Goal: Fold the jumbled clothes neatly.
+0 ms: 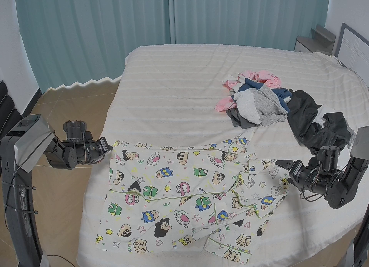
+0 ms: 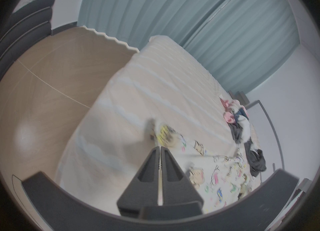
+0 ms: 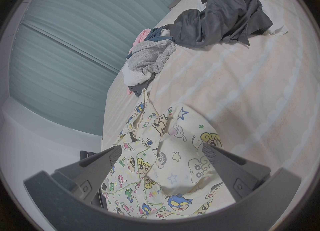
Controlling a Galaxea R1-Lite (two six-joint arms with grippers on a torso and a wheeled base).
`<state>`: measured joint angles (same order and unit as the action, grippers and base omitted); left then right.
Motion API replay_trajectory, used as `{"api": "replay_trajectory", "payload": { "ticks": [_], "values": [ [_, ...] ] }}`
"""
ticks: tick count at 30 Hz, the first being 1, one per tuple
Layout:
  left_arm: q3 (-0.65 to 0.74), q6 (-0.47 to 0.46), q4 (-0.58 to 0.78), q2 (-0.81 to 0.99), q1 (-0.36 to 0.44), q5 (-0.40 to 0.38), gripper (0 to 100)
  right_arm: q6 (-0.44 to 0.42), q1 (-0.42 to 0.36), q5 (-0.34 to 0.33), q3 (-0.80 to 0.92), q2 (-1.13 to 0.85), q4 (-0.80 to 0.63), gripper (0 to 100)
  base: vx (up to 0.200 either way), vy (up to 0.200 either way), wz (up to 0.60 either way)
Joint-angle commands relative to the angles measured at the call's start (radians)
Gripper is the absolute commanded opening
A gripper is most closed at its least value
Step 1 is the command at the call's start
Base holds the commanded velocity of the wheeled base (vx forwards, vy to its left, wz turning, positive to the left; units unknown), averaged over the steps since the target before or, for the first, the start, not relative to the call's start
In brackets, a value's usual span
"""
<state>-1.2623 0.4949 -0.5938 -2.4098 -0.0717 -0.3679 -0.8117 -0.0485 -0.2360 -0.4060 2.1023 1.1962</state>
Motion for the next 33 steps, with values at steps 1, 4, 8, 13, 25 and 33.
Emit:
{"api": "replay_trajectory", "payload": {
  "ticks": [1, 4, 8, 13, 25, 33],
  "values": [
    [-0.035, 0.001, 0.000, 0.006, -0.010, 0.024, 0, 0.000, -0.001, 0.001, -0.001, 0.002, 0.000, 100, 0.000, 0.000, 0.00],
    [-0.088, 0.017, 0.006, -0.002, -0.020, 0.046, 0, 0.000, -0.001, 0.001, -0.001, 0.002, 0.000, 100, 0.000, 0.000, 0.00],
    [-0.129, 0.027, 0.016, -0.014, -0.039, 0.053, 0, 0.000, -0.001, 0.001, -0.001, 0.002, 0.000, 100, 0.000, 0.000, 0.00],
    [-0.100, 0.042, 0.040, -0.011, -0.043, 0.046, 0, 0.000, -0.001, 0.001, -0.002, 0.004, 0.000, 100, 0.000, 0.000, 0.00],
    [-0.011, 0.039, 0.037, -0.008, -0.036, -0.028, 100, 0.002, -0.001, 0.003, -0.002, 0.010, 0.000, 100, 0.000, 0.000, 0.00],
    [0.029, 0.034, 0.031, -0.019, -0.007, -0.123, 100, 0.002, -0.001, 0.003, -0.002, 0.010, 0.000, 100, 0.000, 0.000, 0.00]
  ]
}}
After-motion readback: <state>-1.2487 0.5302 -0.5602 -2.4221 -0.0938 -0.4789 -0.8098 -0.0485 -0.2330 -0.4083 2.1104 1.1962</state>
